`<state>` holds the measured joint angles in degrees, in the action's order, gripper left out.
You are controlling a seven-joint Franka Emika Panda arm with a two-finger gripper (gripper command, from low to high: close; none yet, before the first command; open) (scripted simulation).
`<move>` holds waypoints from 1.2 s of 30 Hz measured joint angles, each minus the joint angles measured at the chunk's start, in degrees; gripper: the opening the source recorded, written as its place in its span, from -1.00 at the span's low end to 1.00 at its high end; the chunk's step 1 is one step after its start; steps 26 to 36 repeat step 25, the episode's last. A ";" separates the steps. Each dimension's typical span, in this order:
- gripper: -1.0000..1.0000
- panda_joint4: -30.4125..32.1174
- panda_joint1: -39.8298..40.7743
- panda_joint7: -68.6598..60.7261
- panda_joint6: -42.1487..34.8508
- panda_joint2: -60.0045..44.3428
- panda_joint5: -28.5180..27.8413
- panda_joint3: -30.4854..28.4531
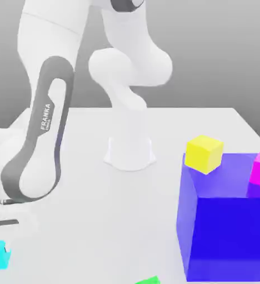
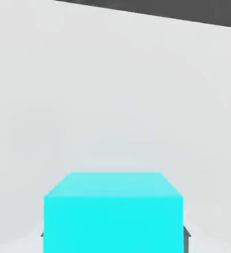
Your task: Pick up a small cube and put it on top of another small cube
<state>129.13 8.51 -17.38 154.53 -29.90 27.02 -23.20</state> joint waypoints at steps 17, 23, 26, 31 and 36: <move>-1.00 0.34 -23.82 -0.54 -9.84 13.70 -19.59 8.52; 1.00 -0.32 -24.56 -3.22 -3.70 7.10 -18.00 11.91; 1.00 -0.32 -24.56 -3.22 -3.70 7.10 -18.00 11.91; 1.00 -0.32 -24.56 -3.22 -3.70 7.10 -18.00 11.91; 1.00 -0.32 -24.56 -3.22 -3.70 7.10 -18.00 11.91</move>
